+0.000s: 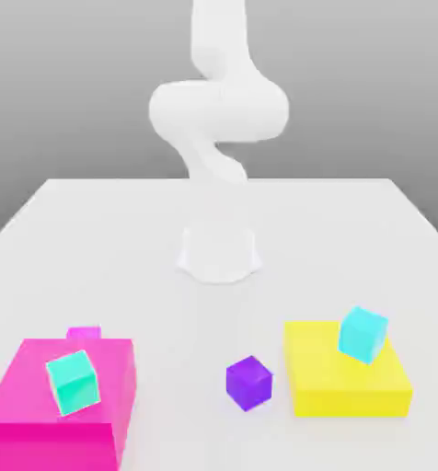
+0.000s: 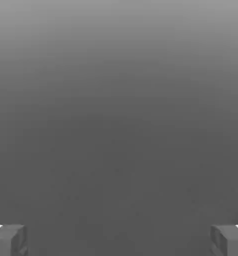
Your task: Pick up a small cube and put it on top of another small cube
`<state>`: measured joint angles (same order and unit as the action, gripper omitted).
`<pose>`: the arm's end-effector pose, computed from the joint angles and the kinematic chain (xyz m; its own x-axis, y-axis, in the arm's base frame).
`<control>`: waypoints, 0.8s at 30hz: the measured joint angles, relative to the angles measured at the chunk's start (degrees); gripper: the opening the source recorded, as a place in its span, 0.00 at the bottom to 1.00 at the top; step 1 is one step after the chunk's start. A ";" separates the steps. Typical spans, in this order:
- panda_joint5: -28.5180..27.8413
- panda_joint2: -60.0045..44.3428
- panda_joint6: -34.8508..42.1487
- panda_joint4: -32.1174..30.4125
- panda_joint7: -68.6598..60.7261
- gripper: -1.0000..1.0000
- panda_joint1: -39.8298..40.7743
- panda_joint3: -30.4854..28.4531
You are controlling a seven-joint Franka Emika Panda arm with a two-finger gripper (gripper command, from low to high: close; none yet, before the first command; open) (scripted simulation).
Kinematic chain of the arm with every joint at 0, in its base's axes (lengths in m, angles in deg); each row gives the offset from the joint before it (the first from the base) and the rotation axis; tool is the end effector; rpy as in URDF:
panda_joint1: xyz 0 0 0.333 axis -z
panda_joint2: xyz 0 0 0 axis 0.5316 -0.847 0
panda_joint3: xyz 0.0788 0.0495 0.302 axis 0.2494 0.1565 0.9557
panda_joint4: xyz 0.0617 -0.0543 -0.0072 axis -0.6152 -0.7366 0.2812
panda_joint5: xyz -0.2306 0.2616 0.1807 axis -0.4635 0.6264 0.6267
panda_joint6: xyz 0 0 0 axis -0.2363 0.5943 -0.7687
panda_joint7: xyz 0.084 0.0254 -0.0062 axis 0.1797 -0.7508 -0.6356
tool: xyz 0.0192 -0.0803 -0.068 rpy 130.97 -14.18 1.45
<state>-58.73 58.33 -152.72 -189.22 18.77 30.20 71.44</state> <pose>0.3790 0.0016 0.6613 0.5642 -0.6801 0.4681 -0.4962 -0.7325 -0.4661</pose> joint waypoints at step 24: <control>1.74 -50.61 -34.81 -25.34 -27.33 0.50 -9.66 -2.84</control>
<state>-57.00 7.72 -187.53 -214.56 -8.56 20.54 68.60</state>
